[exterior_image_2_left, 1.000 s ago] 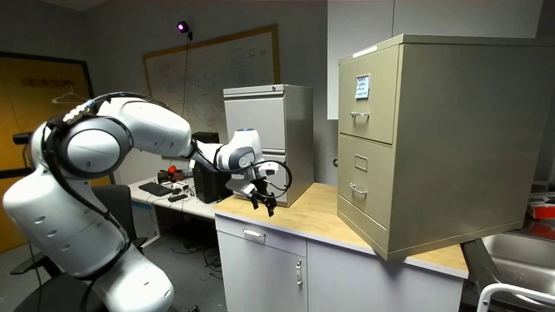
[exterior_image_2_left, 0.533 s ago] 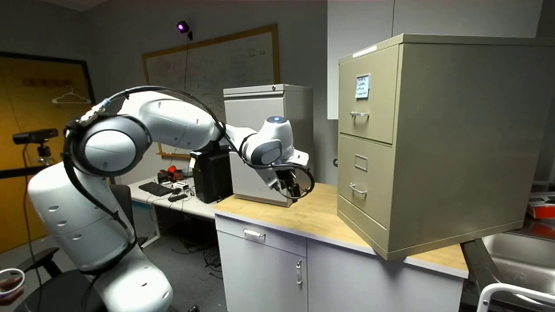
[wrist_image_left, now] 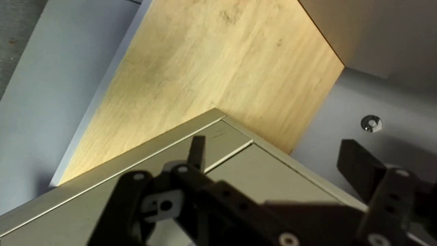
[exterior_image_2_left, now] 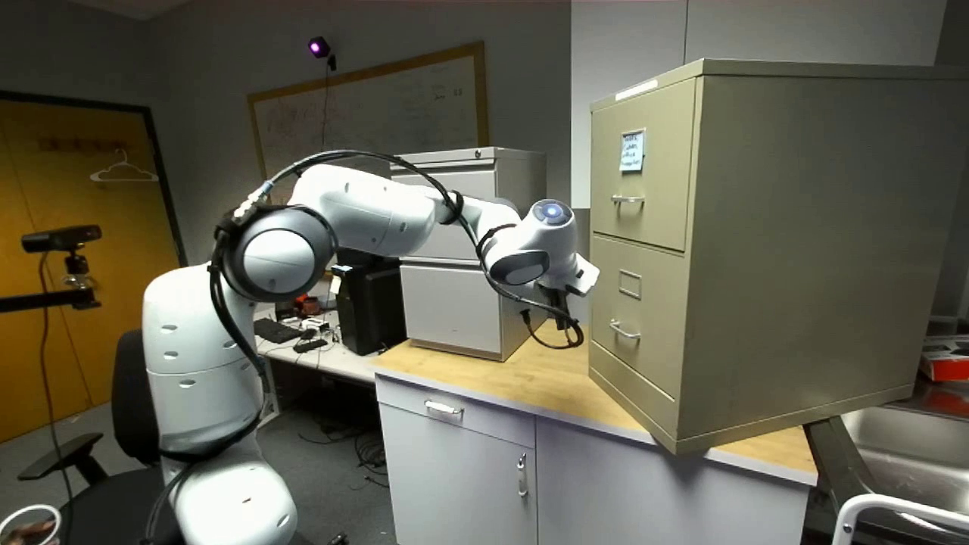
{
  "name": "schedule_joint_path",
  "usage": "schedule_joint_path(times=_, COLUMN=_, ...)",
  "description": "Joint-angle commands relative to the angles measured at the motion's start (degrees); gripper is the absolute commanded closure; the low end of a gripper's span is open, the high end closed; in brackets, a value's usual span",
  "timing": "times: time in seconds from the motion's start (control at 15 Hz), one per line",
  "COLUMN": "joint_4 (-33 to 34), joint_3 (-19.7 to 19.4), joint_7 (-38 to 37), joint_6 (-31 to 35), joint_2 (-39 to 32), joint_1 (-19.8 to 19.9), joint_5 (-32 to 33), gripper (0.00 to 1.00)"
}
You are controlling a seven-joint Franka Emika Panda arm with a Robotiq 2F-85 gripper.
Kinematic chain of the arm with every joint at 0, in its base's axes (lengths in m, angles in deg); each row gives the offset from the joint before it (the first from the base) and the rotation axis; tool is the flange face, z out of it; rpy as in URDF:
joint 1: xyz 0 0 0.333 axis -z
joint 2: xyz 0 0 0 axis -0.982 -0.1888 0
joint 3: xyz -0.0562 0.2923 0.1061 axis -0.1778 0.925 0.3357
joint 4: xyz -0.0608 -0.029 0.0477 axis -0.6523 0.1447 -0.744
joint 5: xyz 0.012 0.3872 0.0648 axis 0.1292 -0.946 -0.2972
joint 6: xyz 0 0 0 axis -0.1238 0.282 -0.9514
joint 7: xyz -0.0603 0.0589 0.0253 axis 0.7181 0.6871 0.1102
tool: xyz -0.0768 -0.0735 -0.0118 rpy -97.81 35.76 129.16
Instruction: Open the bottom drawer of the cabinet to the right.
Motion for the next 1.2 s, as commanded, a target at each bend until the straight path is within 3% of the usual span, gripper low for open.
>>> schedule_joint_path(times=0.0, joint_4=8.04, joint_3=0.33, joint_7=0.84, joint_6=-0.92, joint_2=-7.07, joint_1=3.22, joint_5=-7.21, gripper=0.00)
schedule_joint_path(times=0.6, joint_4=11.90, joint_3=0.28, joint_7=-1.40, joint_6=0.44, joint_2=-16.16, joint_1=9.67, joint_5=-14.07, gripper=0.00)
schedule_joint_path(times=1.13, joint_4=12.55, joint_3=0.16, joint_7=-6.16, joint_6=4.81, joint_2=-15.10, joint_1=10.24, joint_5=-15.36, gripper=0.00)
